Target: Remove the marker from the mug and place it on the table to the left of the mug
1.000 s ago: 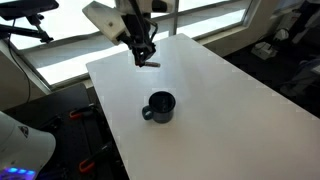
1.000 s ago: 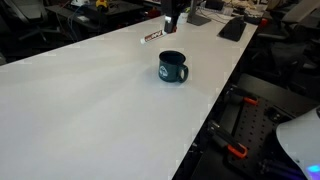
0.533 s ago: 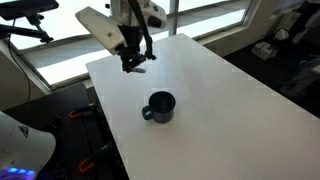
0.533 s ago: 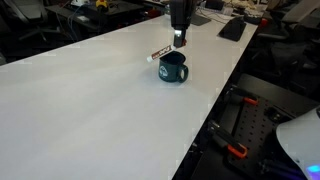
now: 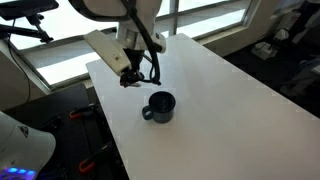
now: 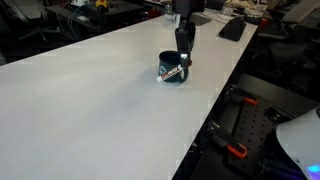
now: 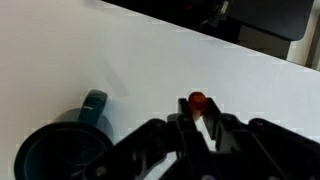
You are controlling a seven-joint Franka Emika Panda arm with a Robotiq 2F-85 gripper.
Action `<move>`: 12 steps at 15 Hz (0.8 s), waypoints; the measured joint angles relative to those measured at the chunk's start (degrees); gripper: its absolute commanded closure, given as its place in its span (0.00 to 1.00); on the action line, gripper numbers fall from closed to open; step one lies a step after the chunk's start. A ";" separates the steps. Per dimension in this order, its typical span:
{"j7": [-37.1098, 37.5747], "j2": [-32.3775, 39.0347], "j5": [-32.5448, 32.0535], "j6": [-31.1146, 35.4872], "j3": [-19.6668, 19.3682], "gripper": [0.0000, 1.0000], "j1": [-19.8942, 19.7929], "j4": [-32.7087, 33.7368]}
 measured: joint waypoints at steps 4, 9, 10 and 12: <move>-3.27 5.34 -0.35 4.00 -0.04 0.95 -2.44 -0.36; -5.12 10.93 -3.20 6.16 -0.04 0.59 -5.23 -0.27; -5.13 11.26 -3.28 6.22 -0.04 0.56 -5.30 -0.20; -5.15 11.35 -3.31 6.23 -0.02 0.56 -5.29 -0.02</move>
